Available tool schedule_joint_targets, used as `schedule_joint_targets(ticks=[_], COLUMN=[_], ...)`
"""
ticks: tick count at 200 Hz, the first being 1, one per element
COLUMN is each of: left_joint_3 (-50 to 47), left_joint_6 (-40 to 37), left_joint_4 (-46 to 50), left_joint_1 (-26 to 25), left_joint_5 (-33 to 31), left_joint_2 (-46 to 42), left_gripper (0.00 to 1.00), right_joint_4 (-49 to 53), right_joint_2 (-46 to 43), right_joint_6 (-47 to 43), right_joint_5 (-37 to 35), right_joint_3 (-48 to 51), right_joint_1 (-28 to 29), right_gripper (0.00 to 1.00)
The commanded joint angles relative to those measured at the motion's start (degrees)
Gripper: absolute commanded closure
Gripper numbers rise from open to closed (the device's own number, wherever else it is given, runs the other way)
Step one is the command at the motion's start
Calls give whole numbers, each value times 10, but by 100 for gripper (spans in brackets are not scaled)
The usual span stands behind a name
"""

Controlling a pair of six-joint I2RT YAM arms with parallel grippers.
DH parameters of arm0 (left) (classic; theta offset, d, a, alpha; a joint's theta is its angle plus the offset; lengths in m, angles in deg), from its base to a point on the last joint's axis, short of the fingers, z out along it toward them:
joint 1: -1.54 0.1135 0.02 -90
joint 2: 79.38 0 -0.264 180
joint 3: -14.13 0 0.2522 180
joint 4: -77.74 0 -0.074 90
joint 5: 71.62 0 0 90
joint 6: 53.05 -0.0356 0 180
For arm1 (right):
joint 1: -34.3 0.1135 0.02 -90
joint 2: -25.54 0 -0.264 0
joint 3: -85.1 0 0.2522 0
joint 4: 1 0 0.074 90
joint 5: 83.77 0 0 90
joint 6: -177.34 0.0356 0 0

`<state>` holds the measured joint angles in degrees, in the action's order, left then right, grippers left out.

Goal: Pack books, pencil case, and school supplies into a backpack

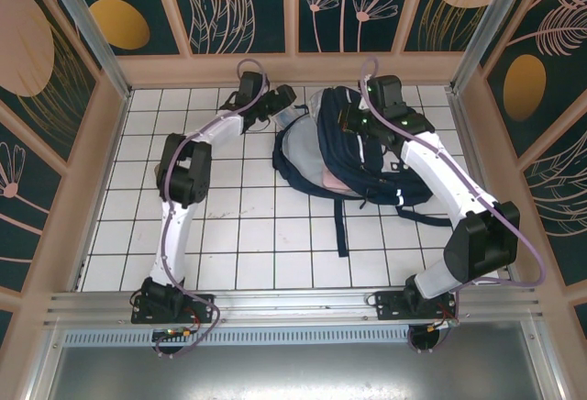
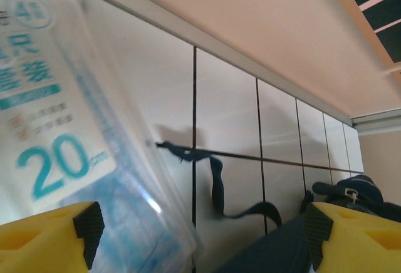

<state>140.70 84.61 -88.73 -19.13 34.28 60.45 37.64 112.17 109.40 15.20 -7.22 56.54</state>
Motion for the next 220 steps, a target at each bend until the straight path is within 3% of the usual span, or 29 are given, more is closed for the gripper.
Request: schedule_joint_targets(ticks=[1,33,61,150,220], left_joint_3=[75,143,109,-247,-540], left_joint_6=[29,56,48,-41,-10], left_joint_4=[-28,3,38,30,-49], left_joint_1=[5,5,6,20,20], left_joint_5=[52,58,37,-33,-20], left_joint_2=[51,115,108,-114,-287], left_gripper=[16,17,19,21,22], right_joint_4=[-7,-5,-4,-4,-14], right_joint_2=[-16,-11,-8,30,71], right_joint_6=[15,18,16,5,-6], right_joint_5=[-2,-1,-6,-2,-30], right_joint_3=[6,7,3,-13,-1], right_joint_1=[15,23,24,32,60], right_gripper=[100,100,100,100,100])
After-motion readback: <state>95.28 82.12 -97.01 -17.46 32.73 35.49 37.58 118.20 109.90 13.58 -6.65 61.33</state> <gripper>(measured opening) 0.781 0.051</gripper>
